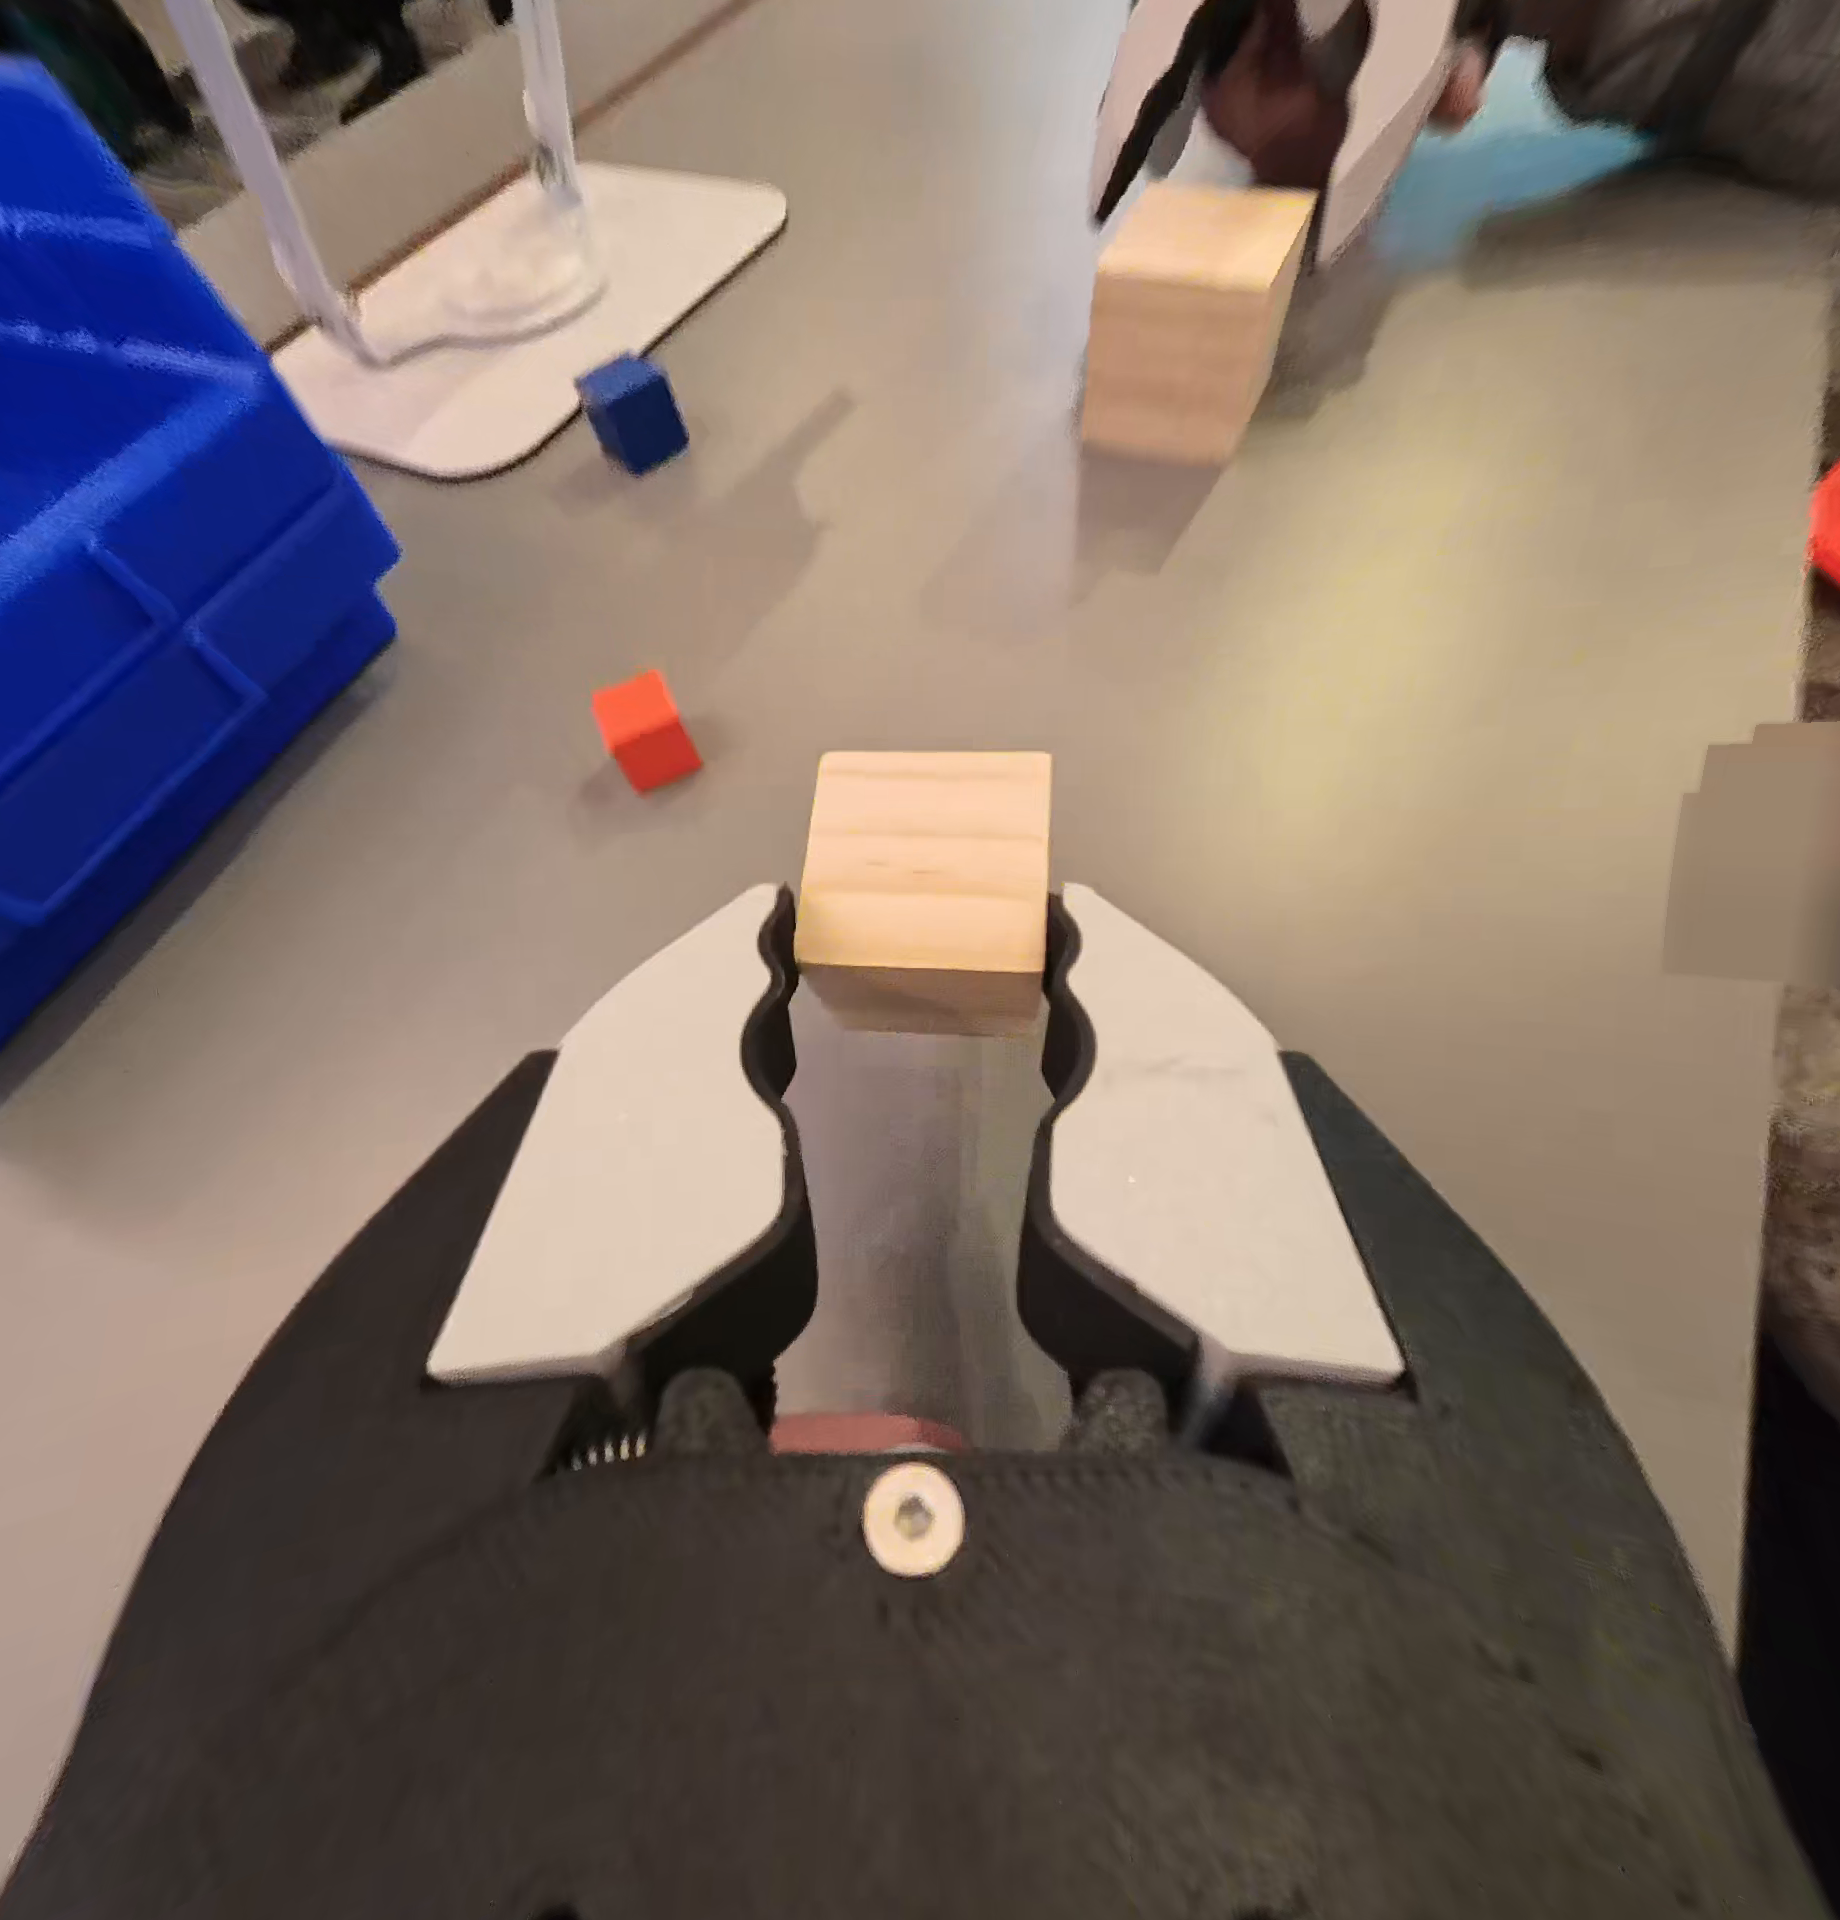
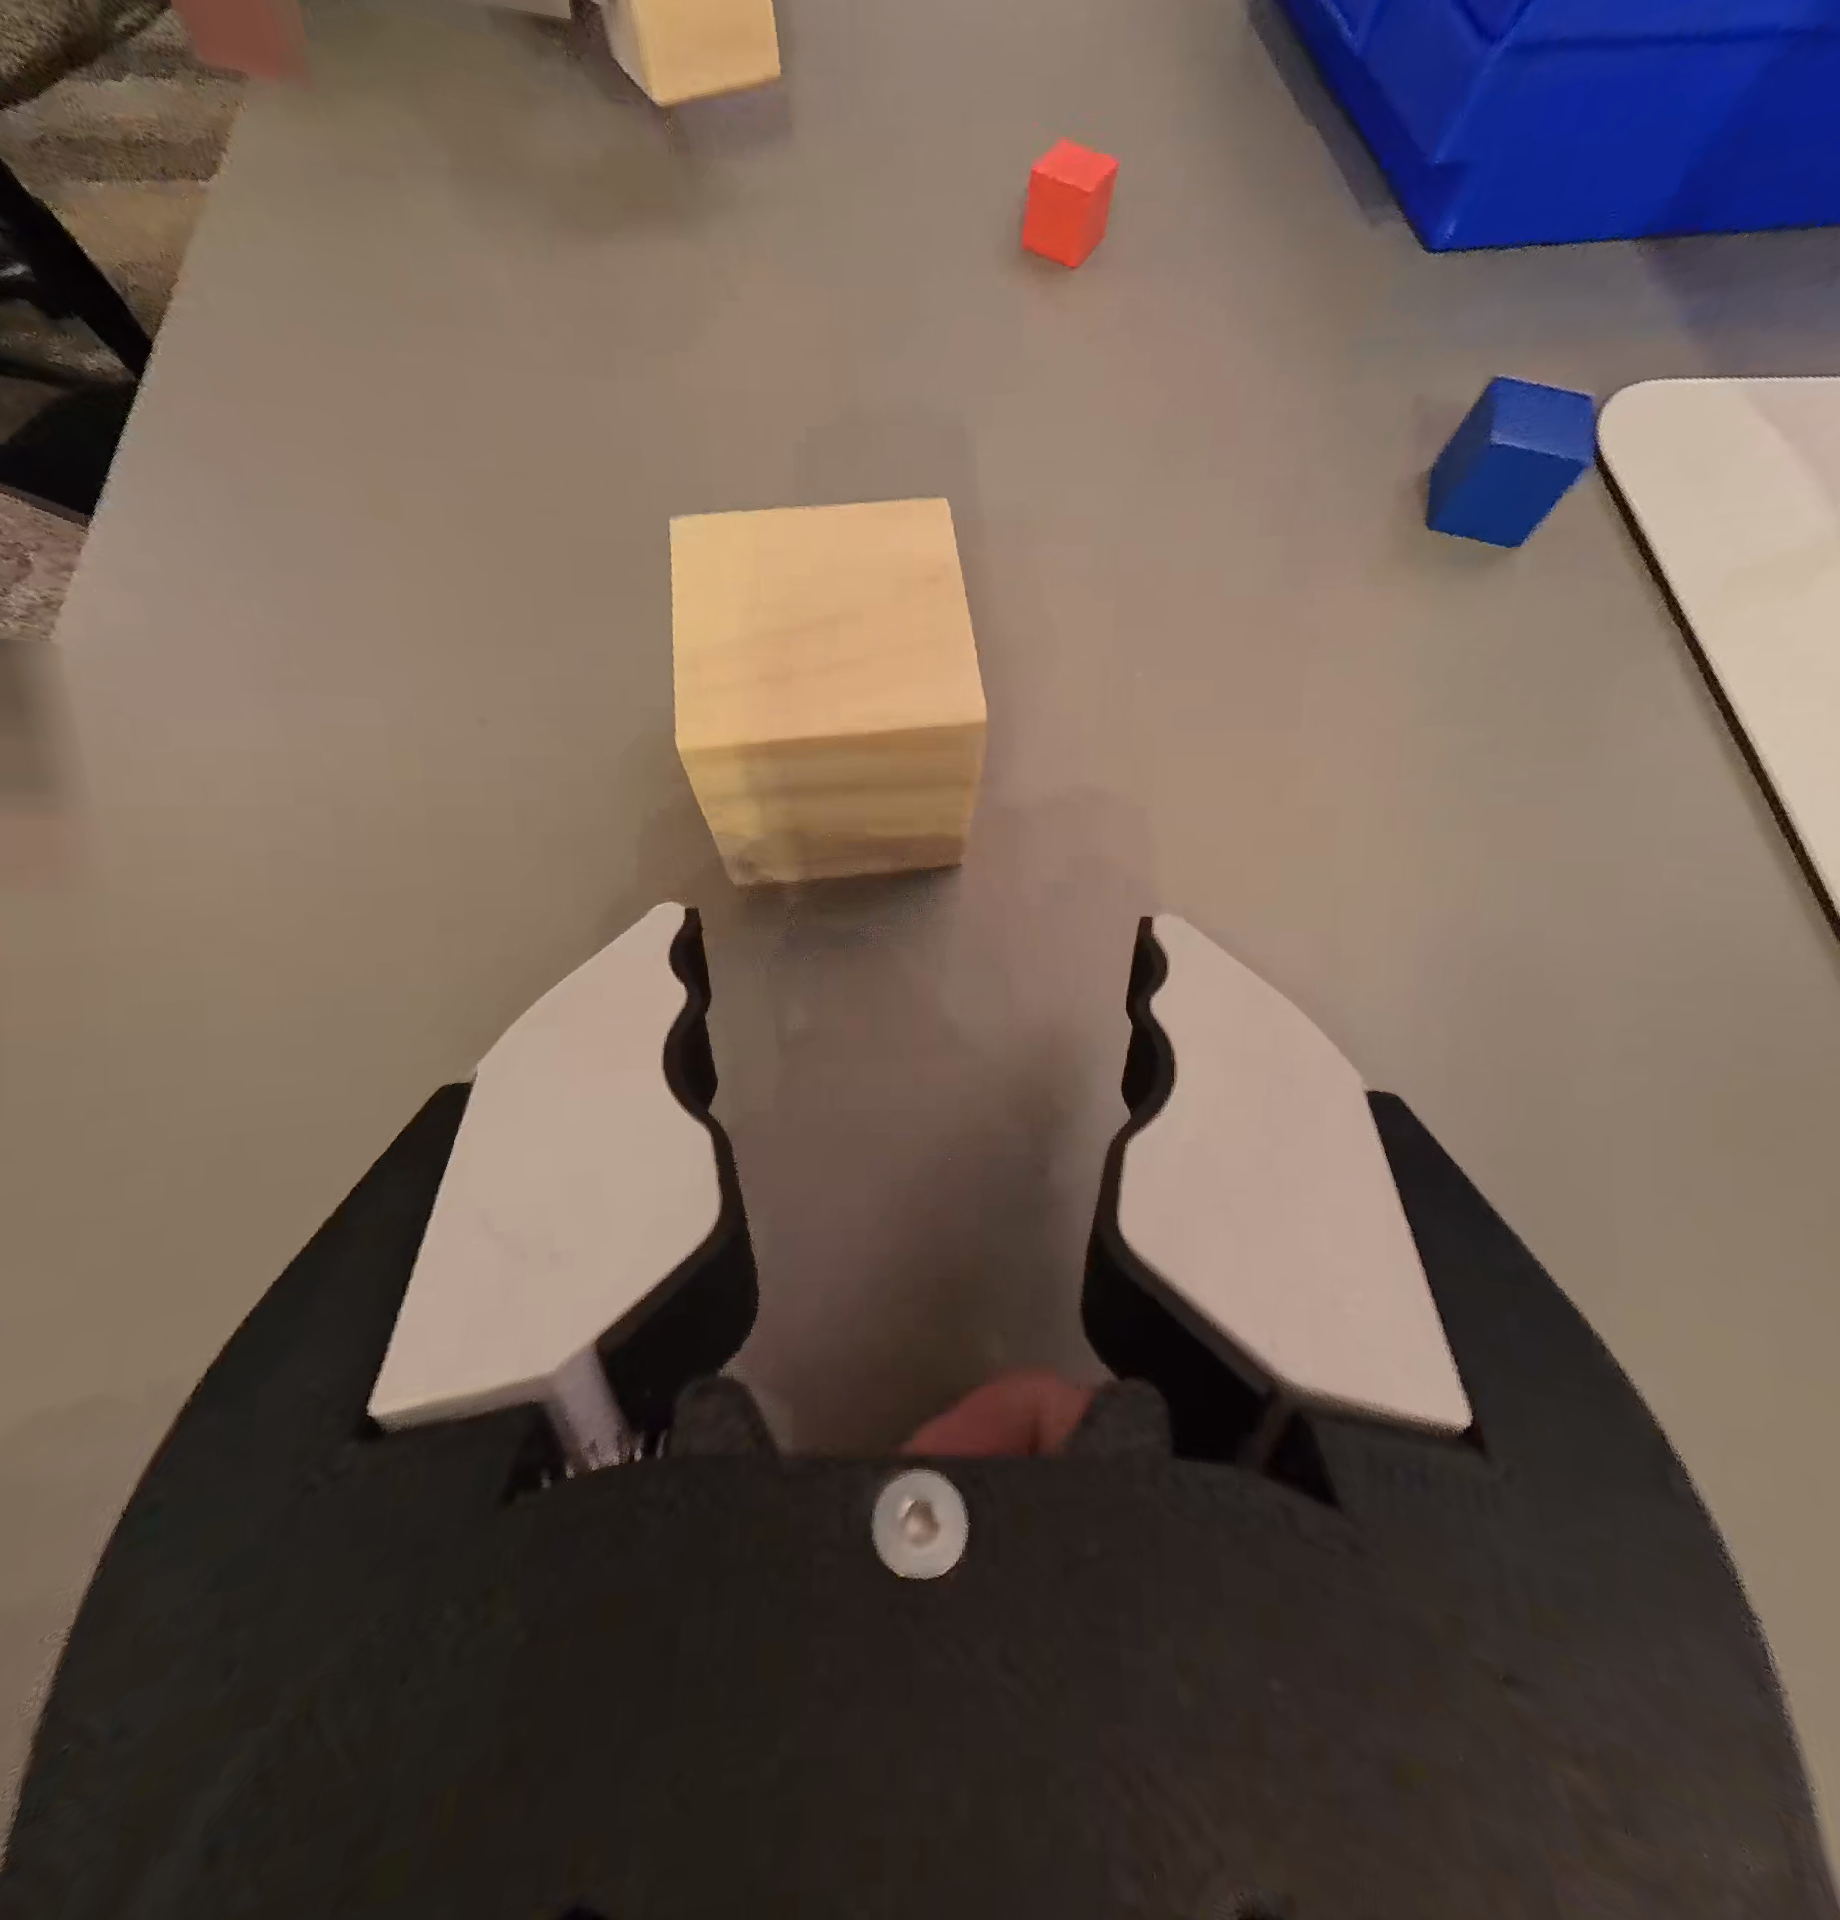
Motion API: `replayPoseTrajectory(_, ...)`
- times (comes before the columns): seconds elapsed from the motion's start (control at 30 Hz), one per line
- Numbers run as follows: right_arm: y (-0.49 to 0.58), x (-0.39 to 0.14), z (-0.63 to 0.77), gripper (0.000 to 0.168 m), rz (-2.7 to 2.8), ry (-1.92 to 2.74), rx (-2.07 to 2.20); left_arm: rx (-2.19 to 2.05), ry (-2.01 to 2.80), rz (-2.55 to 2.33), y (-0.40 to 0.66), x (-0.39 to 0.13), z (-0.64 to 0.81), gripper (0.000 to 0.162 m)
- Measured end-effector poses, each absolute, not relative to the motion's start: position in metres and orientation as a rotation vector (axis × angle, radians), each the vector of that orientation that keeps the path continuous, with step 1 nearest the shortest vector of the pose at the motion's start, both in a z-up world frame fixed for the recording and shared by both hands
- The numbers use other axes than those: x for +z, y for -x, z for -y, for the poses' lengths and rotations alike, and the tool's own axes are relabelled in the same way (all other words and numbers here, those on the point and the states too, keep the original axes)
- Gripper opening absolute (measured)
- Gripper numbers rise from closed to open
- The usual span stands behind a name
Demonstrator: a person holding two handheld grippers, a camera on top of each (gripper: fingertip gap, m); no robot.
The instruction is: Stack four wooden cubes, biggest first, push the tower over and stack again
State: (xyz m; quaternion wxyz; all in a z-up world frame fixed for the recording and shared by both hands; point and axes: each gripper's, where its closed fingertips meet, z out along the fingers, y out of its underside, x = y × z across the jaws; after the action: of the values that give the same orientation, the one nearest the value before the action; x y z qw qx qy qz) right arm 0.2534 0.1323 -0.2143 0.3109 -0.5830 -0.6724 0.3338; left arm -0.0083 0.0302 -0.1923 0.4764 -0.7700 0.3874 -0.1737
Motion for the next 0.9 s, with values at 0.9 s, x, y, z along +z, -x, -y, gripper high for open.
replayPoseTrajectory(0.9, -0.27, -0.214, -0.143, 0.046, 1.753, 1.562, 0.89, -0.504, 1.822, -1.35, -0.212, -0.165, -0.11, 0.044)
